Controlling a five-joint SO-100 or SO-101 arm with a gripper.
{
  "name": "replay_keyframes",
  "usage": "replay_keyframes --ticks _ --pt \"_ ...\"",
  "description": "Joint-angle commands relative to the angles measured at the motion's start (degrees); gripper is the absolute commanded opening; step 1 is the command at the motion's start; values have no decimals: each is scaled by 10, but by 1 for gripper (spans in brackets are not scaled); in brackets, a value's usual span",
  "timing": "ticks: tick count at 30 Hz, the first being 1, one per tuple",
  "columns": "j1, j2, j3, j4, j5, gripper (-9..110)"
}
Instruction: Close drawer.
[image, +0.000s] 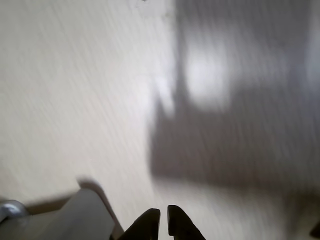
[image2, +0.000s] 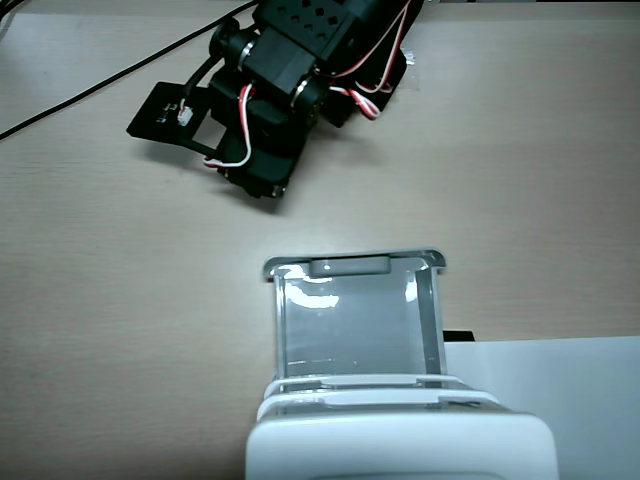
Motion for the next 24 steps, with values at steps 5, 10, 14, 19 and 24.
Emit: replay_keyframes --ticks 5,10,14,19,24 --pt "9 -66 -62 5 22 0" --pt "5 -69 -65 4 20 0" --pt "-10 -72 -67 -5 20 0" --pt "-33 -84 -72 -5 28 0" --pt "-53 -76 -72 -9 7 0"
